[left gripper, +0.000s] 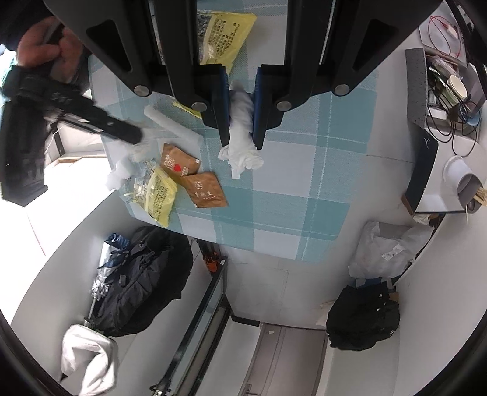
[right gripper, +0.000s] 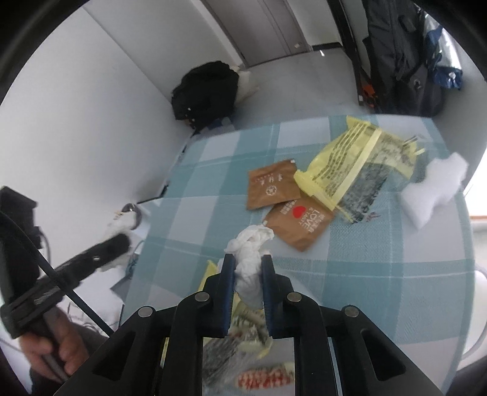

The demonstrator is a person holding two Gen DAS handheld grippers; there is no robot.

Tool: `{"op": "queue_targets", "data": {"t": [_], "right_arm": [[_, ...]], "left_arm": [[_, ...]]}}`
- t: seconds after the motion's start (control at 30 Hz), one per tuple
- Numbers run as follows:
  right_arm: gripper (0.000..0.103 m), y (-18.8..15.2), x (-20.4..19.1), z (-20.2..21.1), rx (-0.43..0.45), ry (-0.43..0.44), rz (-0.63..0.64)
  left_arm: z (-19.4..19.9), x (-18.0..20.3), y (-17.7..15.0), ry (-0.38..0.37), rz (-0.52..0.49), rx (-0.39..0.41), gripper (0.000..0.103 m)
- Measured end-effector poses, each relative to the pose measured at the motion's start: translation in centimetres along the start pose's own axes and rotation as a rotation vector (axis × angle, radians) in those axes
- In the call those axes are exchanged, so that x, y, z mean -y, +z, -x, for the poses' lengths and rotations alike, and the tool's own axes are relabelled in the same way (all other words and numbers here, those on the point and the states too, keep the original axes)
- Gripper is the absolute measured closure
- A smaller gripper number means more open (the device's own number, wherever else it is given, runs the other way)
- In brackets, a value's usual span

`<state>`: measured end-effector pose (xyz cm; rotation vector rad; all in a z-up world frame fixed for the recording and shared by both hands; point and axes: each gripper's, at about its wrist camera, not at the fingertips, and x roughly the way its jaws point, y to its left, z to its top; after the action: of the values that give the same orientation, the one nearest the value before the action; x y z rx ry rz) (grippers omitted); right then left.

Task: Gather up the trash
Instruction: 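Lift the tissue with the left tool while the right tool grasps another tissue, then carry both tissues over the white bin and open both tools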

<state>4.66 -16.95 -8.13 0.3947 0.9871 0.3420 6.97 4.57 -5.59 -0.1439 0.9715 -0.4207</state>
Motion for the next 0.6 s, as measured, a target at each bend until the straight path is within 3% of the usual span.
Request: {"op": "queue_targets", "data": {"t": [0.37,0.6], "right_arm": [[0.087,0.8,1.3,12.9,0.182,0.037,0.08],[0.087,0.5,4.1,23.4,0.337,-0.034,0.115]], "left_arm": [[3.9,8.2,1.2,-0.035,-0.152,0.092,0.094],[5.5,16.2,2.2,-0.14,-0.255,0.126,0.094]]}}
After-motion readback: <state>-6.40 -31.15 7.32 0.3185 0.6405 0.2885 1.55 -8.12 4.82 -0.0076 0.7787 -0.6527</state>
